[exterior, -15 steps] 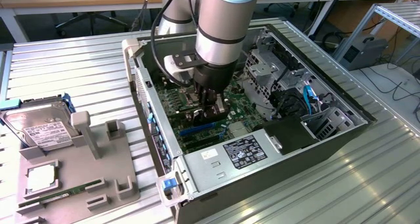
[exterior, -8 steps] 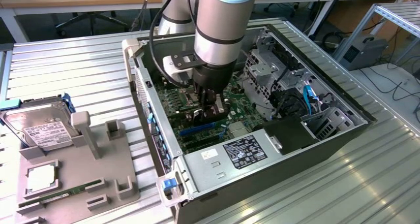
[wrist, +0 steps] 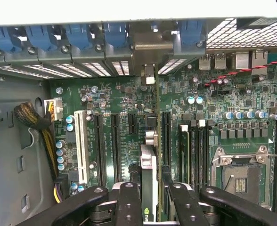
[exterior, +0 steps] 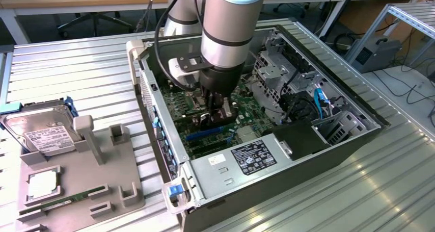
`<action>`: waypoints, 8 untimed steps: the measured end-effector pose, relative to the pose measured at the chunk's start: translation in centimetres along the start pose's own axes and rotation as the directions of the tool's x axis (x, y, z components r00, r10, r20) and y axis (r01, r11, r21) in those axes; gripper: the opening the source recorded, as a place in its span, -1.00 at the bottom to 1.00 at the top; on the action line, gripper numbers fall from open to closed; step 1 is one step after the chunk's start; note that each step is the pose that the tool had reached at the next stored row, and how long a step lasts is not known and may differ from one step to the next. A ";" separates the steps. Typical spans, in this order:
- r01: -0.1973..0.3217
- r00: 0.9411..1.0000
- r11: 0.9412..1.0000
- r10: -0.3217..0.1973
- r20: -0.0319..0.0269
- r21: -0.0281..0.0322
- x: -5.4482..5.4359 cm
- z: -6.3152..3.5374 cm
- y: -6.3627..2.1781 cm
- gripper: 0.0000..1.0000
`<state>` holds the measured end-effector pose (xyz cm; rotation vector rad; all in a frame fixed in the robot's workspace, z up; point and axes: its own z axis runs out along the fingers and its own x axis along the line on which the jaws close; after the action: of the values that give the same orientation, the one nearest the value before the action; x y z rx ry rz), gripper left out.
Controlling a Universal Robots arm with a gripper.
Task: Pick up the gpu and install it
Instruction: 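Insert the gpu into the slot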
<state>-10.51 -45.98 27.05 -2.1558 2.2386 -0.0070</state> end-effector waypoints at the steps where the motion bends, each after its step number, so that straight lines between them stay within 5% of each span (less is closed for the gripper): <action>1: 0.000 1.000 1.000 0.000 0.000 0.001 0.0 0.07 0.00 -0.45; 8: 0.000 1.000 1.000 0.000 0.000 0.004 0.0 0.38 0.04 -0.45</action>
<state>-10.54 -45.98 26.67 -2.1537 2.2365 -0.0118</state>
